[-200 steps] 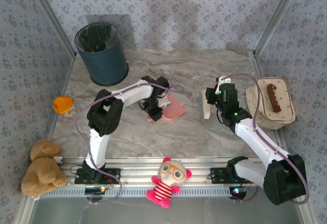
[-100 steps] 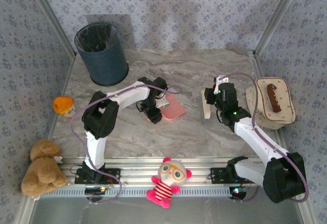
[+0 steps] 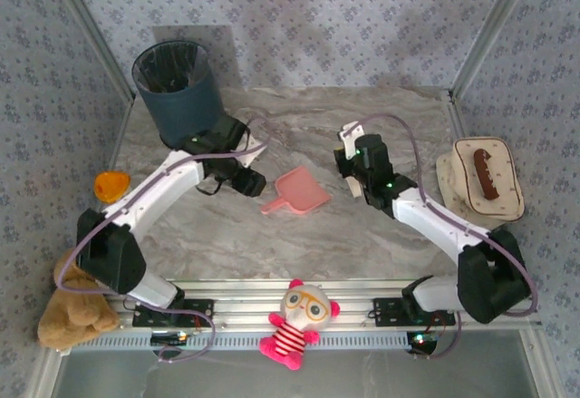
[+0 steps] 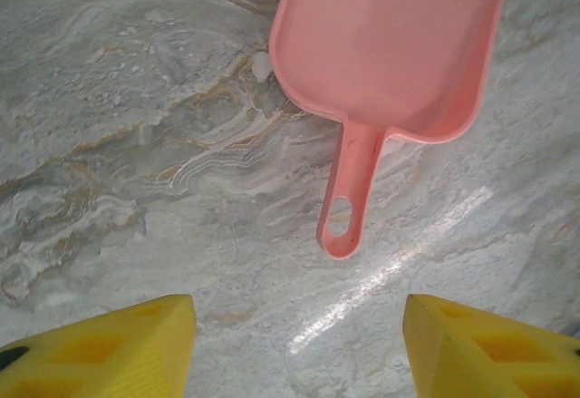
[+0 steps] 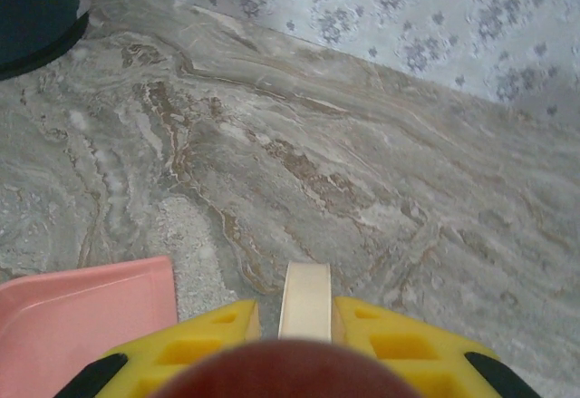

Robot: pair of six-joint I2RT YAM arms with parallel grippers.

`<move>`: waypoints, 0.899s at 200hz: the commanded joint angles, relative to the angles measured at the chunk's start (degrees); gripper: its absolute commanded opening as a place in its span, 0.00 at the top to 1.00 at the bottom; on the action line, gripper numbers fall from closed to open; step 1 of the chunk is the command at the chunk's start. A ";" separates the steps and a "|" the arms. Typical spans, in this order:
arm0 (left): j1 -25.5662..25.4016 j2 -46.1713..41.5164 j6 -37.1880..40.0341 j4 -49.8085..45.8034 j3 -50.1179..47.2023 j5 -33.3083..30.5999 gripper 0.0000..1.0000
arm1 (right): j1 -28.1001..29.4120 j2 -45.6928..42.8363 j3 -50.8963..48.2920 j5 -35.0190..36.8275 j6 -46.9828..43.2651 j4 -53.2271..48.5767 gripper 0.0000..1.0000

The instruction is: Sweep away the paper scraps from the table

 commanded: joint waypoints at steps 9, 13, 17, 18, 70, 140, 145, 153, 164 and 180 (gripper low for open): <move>3.59 -6.61 -7.27 1.89 -3.10 6.05 0.37 | 3.21 3.50 3.80 5.02 -7.83 4.57 1.00; 4.29 -7.31 -7.71 2.07 -3.55 6.42 0.36 | 3.54 3.88 3.85 5.02 -8.12 5.02 1.00; 5.00 -8.02 -8.09 2.24 -3.83 6.76 0.36 | 3.84 4.24 3.93 5.01 -8.43 5.50 1.00; 5.16 -8.19 -8.20 2.21 -3.91 6.80 0.36 | 3.95 4.35 3.93 5.01 -8.49 5.62 1.00; 13.16 -13.64 -9.12 2.87 -6.98 9.88 0.36 | 8.67 8.55 3.58 7.33 -16.99 12.52 1.00; 14.84 -16.72 -10.41 7.11 -12.27 10.79 0.35 | 14.58 14.00 1.63 12.84 -27.71 18.96 1.00; 14.82 -16.83 -10.58 7.11 -12.29 10.87 0.35 | 14.90 14.35 1.46 13.04 -28.25 19.32 1.00; 14.84 -16.91 -10.67 7.19 -12.25 10.87 0.35 | 15.35 14.99 1.15 13.35 -29.01 19.99 1.00; 14.82 -16.98 -10.72 7.10 -12.14 10.73 0.35 | 15.98 15.72 0.89 13.74 -29.69 20.41 1.00; 14.82 -17.13 -10.59 7.11 -12.16 10.35 0.34 | 16.90 16.70 0.62 14.31 -30.45 20.70 1.00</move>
